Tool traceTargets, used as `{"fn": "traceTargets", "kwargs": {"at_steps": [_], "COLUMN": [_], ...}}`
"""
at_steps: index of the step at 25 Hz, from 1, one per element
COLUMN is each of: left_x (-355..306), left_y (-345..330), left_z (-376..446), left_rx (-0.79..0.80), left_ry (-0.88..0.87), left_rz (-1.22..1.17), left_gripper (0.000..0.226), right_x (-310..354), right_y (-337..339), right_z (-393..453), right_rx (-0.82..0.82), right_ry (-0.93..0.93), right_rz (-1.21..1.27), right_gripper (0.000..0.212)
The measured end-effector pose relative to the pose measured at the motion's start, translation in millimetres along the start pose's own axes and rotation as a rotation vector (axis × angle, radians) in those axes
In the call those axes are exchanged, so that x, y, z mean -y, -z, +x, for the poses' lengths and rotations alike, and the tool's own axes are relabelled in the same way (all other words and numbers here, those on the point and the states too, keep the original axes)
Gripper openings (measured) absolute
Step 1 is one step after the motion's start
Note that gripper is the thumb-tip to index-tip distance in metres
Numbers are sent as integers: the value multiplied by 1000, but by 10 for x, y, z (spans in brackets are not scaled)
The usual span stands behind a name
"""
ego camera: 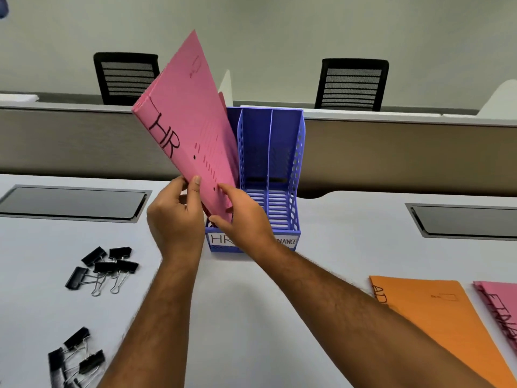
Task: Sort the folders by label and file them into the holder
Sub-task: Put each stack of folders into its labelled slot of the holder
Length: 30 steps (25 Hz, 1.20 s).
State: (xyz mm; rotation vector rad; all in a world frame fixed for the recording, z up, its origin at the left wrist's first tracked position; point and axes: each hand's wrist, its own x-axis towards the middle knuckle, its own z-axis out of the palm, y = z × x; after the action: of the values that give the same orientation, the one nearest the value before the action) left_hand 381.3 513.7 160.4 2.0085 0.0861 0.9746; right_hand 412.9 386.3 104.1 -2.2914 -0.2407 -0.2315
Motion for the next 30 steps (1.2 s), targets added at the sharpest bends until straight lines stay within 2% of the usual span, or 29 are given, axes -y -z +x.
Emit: {"fn": "traceTargets", "kwargs": {"at_steps": [6, 11, 16, 20, 24, 30], "left_x": [-35, 46, 238, 256, 127, -181], "left_y": [-160, -204, -220, -271, -270, -231], "left_z": [74, -27, -33, -112, -402, -1323], "left_rx": [-30, 155, 384, 494, 522, 719], "left_ry": [-5, 160, 390, 445, 474, 472], "left_rz": [-7, 50, 174, 237, 221, 257], "left_gripper": [29, 24, 26, 32, 29, 25], "right_x": [-17, -107, -282, -387, -547, -875], "right_y": [28, -64, 26, 287, 615, 1138], "right_z": [162, 124, -97, -450, -1011, -1882], "right_rx": [-14, 39, 27, -35, -96, -118], "right_ry": [-6, -118, -269, -283, -293, -353], "right_rz": [5, -22, 204, 240, 269, 179], "right_gripper": [75, 72, 47, 33, 27, 37]}}
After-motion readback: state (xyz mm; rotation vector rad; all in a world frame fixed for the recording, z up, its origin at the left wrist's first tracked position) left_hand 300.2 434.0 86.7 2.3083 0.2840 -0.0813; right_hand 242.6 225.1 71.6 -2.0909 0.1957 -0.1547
